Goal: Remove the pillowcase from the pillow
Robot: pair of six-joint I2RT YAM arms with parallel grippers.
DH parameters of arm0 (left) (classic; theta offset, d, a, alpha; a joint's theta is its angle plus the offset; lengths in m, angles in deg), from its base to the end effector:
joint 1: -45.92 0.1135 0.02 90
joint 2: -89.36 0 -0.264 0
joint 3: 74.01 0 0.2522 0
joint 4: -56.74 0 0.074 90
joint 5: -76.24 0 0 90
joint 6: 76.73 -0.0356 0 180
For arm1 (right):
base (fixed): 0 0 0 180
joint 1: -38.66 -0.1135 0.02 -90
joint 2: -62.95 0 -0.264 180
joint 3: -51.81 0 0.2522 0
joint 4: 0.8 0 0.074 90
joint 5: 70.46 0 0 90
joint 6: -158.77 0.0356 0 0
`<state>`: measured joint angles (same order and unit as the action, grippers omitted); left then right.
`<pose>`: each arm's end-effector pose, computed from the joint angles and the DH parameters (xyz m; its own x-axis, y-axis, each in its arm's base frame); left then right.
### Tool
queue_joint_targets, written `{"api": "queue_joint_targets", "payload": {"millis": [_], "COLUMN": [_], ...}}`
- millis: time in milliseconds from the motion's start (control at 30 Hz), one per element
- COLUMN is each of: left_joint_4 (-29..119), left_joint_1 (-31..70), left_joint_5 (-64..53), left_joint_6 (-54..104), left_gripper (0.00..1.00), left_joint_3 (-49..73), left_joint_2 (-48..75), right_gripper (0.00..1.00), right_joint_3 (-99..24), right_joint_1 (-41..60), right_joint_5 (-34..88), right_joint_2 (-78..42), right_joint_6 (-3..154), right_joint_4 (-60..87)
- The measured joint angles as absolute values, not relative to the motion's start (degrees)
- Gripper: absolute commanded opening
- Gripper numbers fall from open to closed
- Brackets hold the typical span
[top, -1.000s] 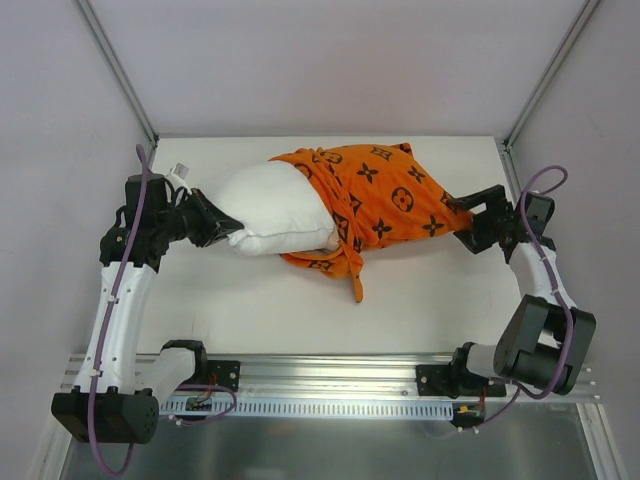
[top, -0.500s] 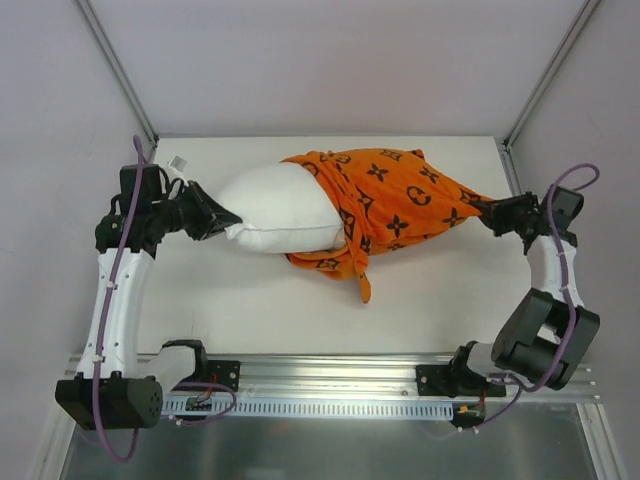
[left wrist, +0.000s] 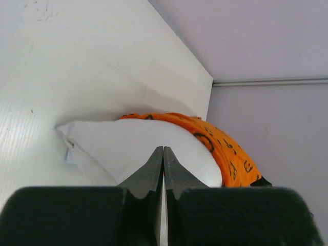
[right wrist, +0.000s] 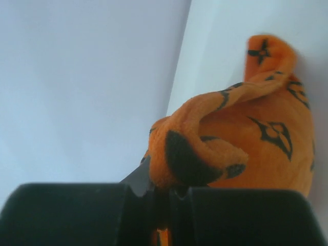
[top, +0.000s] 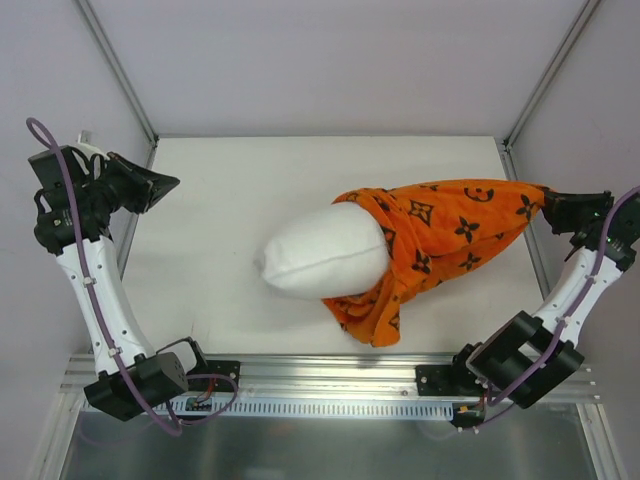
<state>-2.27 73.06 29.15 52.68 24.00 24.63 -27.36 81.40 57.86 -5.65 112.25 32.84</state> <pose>0.1964 0.0734 0.4472 -0.4329 -0.7444 -0.5084 -0.0817 0.5940 -0.8003 0.2099 -0.1639 0.3656 -0.1307 0.8559 -0.5004 0.2804 0.5160 0.8094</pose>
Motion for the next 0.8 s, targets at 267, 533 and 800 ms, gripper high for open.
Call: {"api": "queue_joint_targets", "payload": {"millis": [267, 533, 800], "left_joint_4": [-2.01, -1.55, -3.72], "left_joint_1": [73.19, 52.77, 19.49], "left_joint_5": [29.07, 25.11, 10.95], "left_joint_6": [52.36, 51.66, 52.68], "left_gripper": [0.00, 0.04, 0.90], "left_joint_3": [19.65, 8.61, 5.40], "left_joint_2": [24.94, 34.29, 37.94], "right_gripper": [0.01, 0.01, 0.01], "right_joint_3": [-26.16, -23.60, -21.88], "right_joint_1": [79.52, 77.45, 76.20], "right_joint_5": [52.59, 49.80, 46.54], "right_joint_2": [-8.95, -8.32, -7.40], "right_joint_6": [109.48, 107.35, 104.51], "right_joint_4": [32.28, 32.06, 32.06]}}
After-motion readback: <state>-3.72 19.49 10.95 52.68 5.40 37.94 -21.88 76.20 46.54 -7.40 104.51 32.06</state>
